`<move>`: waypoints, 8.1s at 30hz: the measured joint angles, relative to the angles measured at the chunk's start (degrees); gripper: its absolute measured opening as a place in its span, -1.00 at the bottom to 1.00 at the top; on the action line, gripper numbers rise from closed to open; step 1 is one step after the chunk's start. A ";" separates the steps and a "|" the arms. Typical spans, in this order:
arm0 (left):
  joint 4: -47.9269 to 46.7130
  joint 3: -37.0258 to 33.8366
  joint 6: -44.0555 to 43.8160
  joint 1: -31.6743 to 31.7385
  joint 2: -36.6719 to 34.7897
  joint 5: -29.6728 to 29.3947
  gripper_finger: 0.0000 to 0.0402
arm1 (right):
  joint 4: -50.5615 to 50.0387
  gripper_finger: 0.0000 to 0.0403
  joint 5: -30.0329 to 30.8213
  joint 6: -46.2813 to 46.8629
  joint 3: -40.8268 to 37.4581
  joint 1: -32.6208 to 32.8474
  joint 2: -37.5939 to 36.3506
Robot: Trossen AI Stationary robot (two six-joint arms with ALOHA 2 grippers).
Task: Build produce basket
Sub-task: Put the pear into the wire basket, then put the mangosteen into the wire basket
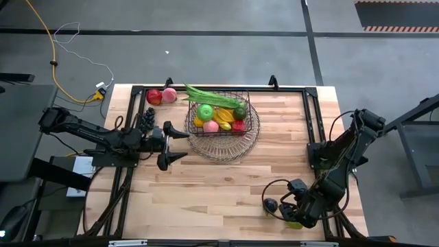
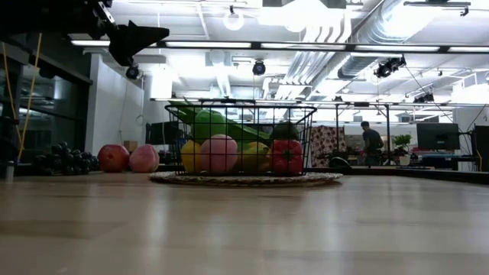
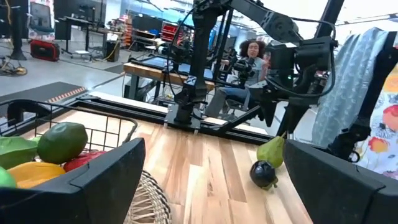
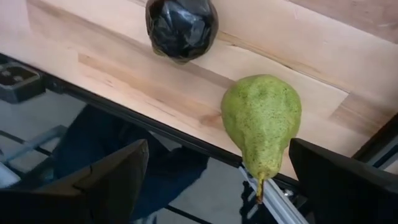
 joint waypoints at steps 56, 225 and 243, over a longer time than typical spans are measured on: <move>0.48 -0.04 -0.38 -0.14 0.00 -0.04 0.84 | 4.23 0.88 -5.65 8.87 -0.04 4.61 19.11; -6.03 -0.04 6.14 5.00 -4.04 0.61 0.84 | 85.66 0.80 13.92 -116.18 -37.48 -47.56 -16.28; -6.32 -0.04 5.62 5.00 -4.04 0.59 0.84 | 44.05 0.80 4.34 -82.32 -25.45 -31.34 -16.47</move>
